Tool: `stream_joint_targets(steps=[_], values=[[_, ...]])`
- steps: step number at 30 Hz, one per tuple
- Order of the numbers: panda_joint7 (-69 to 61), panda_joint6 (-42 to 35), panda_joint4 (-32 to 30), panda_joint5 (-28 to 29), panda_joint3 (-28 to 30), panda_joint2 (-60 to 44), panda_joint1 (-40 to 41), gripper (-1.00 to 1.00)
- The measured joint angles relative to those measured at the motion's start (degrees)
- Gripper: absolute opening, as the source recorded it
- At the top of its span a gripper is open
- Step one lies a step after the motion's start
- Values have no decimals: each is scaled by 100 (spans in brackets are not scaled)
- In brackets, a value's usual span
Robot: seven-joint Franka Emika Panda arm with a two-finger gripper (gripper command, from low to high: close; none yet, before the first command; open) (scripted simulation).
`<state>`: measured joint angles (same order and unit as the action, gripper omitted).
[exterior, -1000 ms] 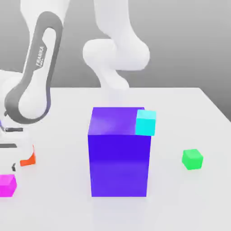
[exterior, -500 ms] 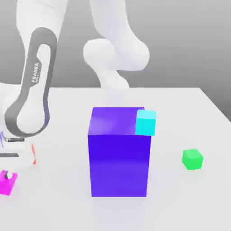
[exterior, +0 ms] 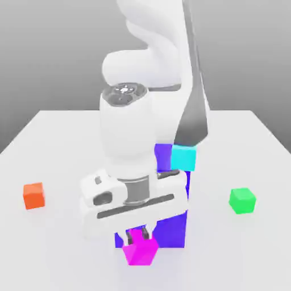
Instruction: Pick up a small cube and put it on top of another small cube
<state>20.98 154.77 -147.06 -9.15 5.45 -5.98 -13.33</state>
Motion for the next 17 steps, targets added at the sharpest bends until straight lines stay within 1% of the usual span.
stream_joint_targets(steps=[2,4,6,7,11,13,17], values=[[490,12,-146,115,-298,182,-596,-100],[1123,7,-280,269,-650,373,-1355,-100],[2107,-45,-573,442,-1145,711,-2116,-100],[2499,-66,-767,490,-1264,893,-2329,-100],[3503,-99,-1546,524,-1625,1522,-2567,-100],[3826,-7,-1653,816,-1707,1452,-2462,-100],[4395,262,-1640,1566,-1753,1041,-2240,-100]])
